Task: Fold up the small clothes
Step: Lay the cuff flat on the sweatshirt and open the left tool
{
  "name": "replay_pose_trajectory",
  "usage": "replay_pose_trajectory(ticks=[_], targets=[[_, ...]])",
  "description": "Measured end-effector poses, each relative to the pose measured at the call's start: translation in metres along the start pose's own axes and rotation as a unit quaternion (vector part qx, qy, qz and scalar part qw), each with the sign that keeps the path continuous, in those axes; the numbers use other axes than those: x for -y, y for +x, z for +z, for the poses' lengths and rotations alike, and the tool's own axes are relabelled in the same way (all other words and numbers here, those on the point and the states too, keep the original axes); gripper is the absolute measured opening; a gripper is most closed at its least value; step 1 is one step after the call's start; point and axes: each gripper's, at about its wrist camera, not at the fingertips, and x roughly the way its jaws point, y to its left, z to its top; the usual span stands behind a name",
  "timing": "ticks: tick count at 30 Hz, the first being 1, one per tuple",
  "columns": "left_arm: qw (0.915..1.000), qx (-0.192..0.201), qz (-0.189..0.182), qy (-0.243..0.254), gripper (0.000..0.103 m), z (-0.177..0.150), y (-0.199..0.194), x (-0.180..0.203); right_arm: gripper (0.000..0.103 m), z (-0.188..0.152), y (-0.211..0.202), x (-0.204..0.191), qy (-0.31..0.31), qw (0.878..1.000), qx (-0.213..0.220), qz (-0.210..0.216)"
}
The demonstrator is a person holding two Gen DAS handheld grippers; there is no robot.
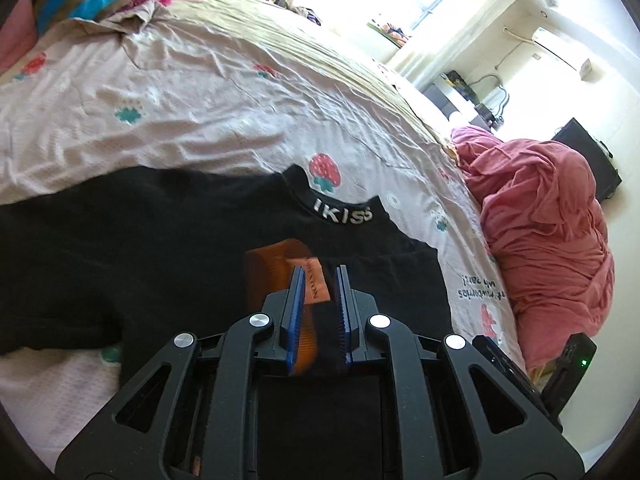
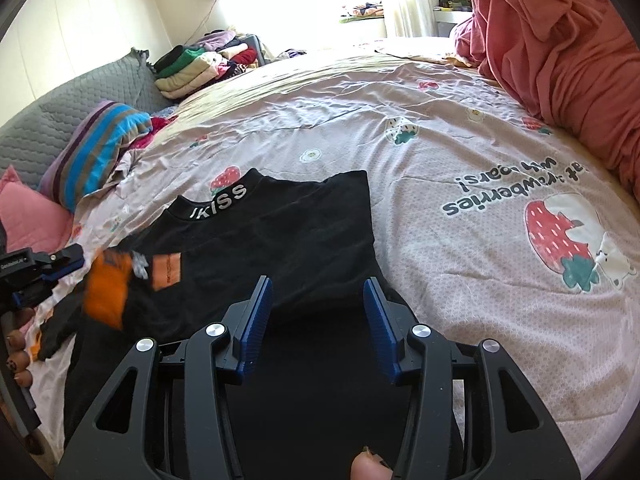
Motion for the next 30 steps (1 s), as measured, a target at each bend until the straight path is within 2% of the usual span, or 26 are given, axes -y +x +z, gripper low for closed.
replay_pose_trajectory(ticks=[6,8,15,18,21,25,26,28,30], targets=[[0.9998,-0.013,0.014,0.007,0.01,-0.001,0.008,-0.002,0.046,0.006,0.018,-0.019,-0.037,0.999,-0.015,-0.005],[0.9991,-0.031,0.025,0.017,0.021,-0.005,0.018,0.0,0.046,0.007,0.026,-0.027,-0.054,0.998,-0.022,-0.005],[0.9908,-0.096,0.081,0.052,0.038,-0.028,0.057,-0.002,0.046,0.007,0.048,-0.042,-0.085,0.995,-0.047,-0.001],[0.9864,-0.116,0.102,0.056,0.04,-0.037,0.069,-0.008,0.046,0.003,0.061,-0.038,-0.092,0.993,-0.069,-0.026],[0.986,-0.119,0.103,0.056,0.04,-0.041,0.07,-0.013,0.046,-0.004,0.077,-0.025,-0.09,0.989,-0.105,-0.062],[0.9868,-0.115,0.1,0.054,0.04,-0.042,0.065,-0.016,0.046,-0.008,0.078,-0.016,-0.07,0.991,-0.107,-0.042],[0.9868,-0.115,0.1,0.054,0.04,-0.042,0.064,-0.015,0.047,-0.007,0.076,-0.017,-0.064,0.992,-0.103,-0.04],[0.9873,-0.114,0.097,0.054,0.044,-0.042,0.06,-0.014,0.062,-0.006,0.07,-0.017,-0.049,0.994,-0.094,-0.021],[0.9877,-0.112,0.095,0.053,0.049,-0.042,0.057,-0.011,0.068,-0.005,0.064,-0.019,-0.038,0.995,-0.089,-0.006]])
